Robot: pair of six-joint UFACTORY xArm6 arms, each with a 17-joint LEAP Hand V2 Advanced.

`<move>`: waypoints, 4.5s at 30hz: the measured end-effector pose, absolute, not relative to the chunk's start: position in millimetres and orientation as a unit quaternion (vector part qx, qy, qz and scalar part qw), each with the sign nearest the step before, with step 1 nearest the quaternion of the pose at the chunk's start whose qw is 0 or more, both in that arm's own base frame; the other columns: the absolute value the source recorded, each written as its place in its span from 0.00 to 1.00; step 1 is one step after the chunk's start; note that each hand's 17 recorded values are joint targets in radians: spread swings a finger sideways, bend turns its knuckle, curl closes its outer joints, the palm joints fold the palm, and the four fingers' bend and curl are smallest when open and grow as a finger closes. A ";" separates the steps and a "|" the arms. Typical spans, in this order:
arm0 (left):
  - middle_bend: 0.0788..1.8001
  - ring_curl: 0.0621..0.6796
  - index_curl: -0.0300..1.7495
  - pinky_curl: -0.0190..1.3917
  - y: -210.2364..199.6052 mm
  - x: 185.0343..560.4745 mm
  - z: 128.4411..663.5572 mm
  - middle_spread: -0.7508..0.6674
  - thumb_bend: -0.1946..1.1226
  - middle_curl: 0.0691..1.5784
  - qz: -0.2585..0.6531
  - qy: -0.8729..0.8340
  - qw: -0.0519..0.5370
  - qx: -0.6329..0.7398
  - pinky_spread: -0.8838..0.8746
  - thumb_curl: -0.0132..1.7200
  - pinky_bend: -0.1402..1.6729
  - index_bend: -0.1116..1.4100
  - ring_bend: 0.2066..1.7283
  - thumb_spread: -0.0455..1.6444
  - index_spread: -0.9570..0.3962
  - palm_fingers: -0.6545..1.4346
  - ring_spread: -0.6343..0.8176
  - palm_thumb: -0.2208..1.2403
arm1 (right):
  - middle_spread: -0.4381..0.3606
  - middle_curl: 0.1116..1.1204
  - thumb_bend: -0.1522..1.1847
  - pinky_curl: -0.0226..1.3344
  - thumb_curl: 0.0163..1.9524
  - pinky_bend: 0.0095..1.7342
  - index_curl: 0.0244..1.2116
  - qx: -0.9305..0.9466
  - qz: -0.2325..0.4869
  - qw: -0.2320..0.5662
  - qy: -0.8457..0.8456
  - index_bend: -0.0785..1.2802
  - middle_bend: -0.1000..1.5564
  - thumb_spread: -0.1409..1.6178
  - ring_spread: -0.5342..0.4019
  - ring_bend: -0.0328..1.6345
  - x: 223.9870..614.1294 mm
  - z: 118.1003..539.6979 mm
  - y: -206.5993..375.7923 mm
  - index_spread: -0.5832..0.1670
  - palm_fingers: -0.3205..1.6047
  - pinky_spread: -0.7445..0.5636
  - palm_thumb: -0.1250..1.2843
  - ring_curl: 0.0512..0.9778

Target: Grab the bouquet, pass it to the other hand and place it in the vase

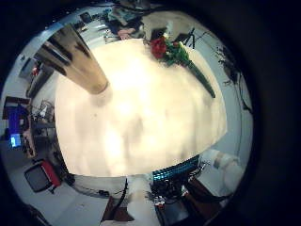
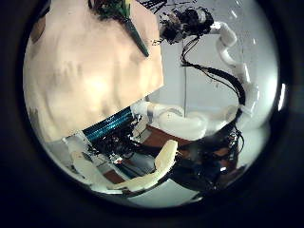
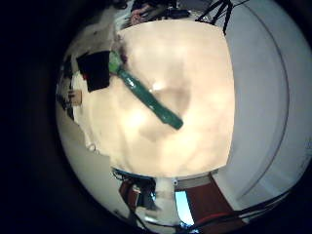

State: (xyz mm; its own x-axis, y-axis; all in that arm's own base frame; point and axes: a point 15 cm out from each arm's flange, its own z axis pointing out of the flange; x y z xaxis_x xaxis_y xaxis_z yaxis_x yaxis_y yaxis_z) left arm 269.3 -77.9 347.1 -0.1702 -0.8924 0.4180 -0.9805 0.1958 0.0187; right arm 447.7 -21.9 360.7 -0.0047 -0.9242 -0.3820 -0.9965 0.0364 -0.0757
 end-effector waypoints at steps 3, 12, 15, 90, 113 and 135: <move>0.06 0.25 0.20 0.24 -77.9 269.3 347.2 0.91 0.12 0.13 0.129 -0.753 0.171 0.622 0.83 0.20 0.20 0.19 0.13 0.48 0.94 0.31 0.88 0.28 | 0.38 0.66 0.09 0.66 0.44 0.70 0.87 -0.687 0.121 0.154 0.700 0.77 0.86 0.44 0.36 0.87 437.6 359.8 -20.6 0.38 0.74 0.38 0.85 0.66; 0.06 0.25 0.20 0.24 -75.1 268.8 349.1 0.91 0.12 0.13 0.131 -0.752 0.169 0.623 0.83 0.20 0.20 0.19 0.13 0.48 0.94 0.31 0.88 0.28 | 0.40 0.50 0.09 0.53 0.29 0.50 0.66 -0.658 0.141 0.075 0.736 0.36 0.63 0.67 0.35 0.70 416.1 313.1 -40.9 0.40 0.30 0.35 0.58 0.51; 0.06 0.25 0.20 0.24 -73.7 268.0 348.7 0.91 0.12 0.13 0.132 -0.752 0.169 0.624 0.83 0.20 0.20 0.19 0.13 0.48 0.94 0.31 0.88 0.28 | 0.45 0.40 0.09 0.46 0.26 0.44 0.56 -0.647 0.166 0.051 0.742 0.33 0.51 0.68 0.46 0.61 401.7 281.9 -39.7 0.44 0.23 0.56 0.57 0.40; 0.06 0.25 0.20 0.24 -69.5 268.8 345.5 0.91 0.12 0.13 0.132 -0.747 0.175 0.627 0.83 0.20 0.20 0.19 0.14 0.48 0.94 0.31 0.88 0.28 | 0.67 0.23 0.10 0.16 0.25 0.29 0.25 -0.613 0.203 -0.024 0.763 0.19 0.28 0.61 0.55 0.46 428.4 135.5 -65.5 0.55 0.45 0.65 0.71 0.12; 0.06 0.24 0.21 0.24 -69.7 269.7 349.8 0.91 0.12 0.13 0.138 -0.749 0.170 0.626 0.83 0.20 0.19 0.19 0.13 0.48 0.95 0.32 0.88 0.28 | 0.36 0.33 0.09 0.13 0.27 0.54 0.36 -0.623 0.243 -0.057 0.742 0.25 0.41 0.55 0.27 0.62 433.3 144.1 -54.6 0.36 0.77 0.22 0.72 0.25; 0.06 0.24 0.21 0.24 -69.0 270.3 352.9 0.91 0.12 0.13 0.144 -0.747 0.166 0.627 0.83 0.20 0.19 0.19 0.13 0.48 0.94 0.32 0.88 0.28 | 0.37 0.56 0.11 0.39 0.38 0.78 0.63 -0.629 0.134 0.019 0.766 0.81 0.82 0.30 0.36 0.86 485.0 156.0 -67.4 0.41 0.78 0.37 0.95 0.54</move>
State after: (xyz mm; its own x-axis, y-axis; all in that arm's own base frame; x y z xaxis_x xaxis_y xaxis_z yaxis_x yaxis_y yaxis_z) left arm 270.3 -69.0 352.9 -0.1589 -0.8892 0.4289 -0.9850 0.1727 -0.0069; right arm 485.0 -67.4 156.0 -0.2088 -0.9580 -0.1964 -0.9679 0.1738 0.1813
